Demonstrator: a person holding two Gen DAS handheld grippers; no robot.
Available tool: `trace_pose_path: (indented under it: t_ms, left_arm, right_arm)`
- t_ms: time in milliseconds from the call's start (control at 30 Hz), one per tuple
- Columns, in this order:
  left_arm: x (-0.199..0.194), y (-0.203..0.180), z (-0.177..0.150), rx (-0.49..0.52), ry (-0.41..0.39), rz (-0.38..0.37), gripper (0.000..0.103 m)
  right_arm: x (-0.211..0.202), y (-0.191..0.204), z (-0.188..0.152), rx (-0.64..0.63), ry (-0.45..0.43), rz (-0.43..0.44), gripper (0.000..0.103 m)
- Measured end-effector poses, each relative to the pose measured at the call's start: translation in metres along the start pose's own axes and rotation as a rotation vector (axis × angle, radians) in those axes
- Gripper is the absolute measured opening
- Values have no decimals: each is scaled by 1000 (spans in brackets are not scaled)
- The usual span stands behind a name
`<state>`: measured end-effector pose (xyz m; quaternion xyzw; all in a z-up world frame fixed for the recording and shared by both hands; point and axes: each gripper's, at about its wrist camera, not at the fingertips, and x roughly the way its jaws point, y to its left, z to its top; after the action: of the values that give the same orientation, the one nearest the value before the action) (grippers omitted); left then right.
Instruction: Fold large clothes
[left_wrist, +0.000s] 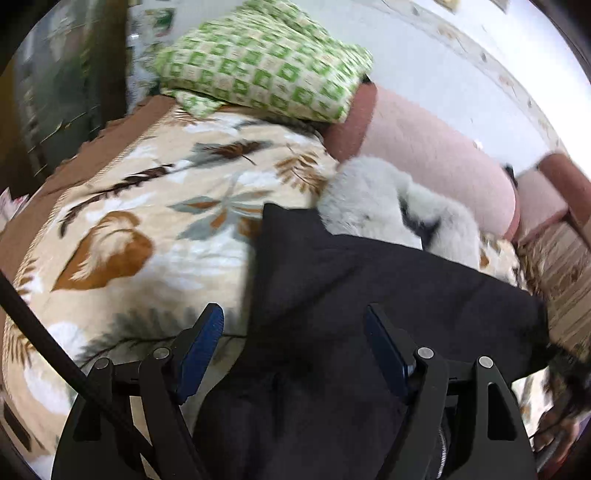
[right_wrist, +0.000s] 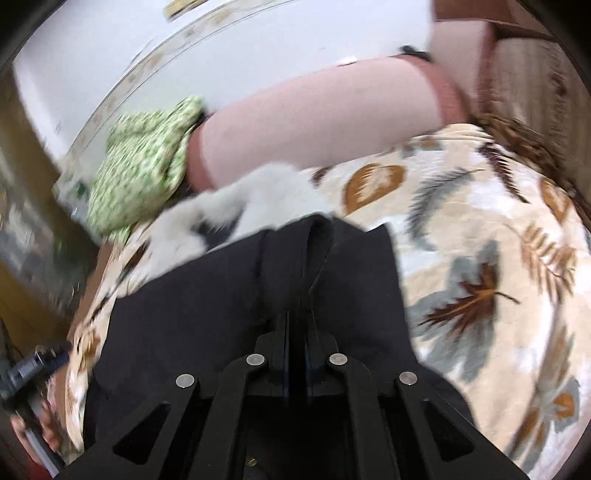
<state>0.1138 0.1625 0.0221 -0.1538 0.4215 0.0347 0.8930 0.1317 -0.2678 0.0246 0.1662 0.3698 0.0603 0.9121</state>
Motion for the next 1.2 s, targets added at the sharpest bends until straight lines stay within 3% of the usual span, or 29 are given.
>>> trace_pose_path:
  t_ms: [167,233,400,500,667,767,833,867,900,1067,1200]
  left_arm:
    - [59,-26,-8,79,111,40,77]
    - [75,-30,-14,90,104,70,79]
    - [91,-28,-20,118,67,100,96]
    - [100,-17,-22,66,81,78,102]
    - [105,0,-16,-38,153,14,102]
    - [81,-2,-15,-31,138,39,94]
    - [52,-7,-17,22,88,62,93]
    - [39,-9,-19,41,65,69,93]
    - [21,-9,-22,59,34,82,93]
    - [-38,0,-35,76,-59,141,93]
    - [-70,10,-48,31,-99,131,93]
  right_arm:
    - [33,-15,-11,-8,60,-124,6]
    - [45,-20,-16,-12,72,-151,6]
    - [82,-38,-19,31,135,-155,8]
    - [89,-45,-23,65,151,-138,8]
    - [90,-50,-26,78,131,-97,12]
    - [85,-54,-26,106,117,-73,16]
    - [72,-51,-24,117,109,-100,31]
    - [57,-47,-24,116,87,-110,49]
    - [42,-44,-24,117,50,-105,60]
    - [-33,-30,-40,107,-72,-39,65]
    - [-87,-20,-58,55,-153,-72,70]
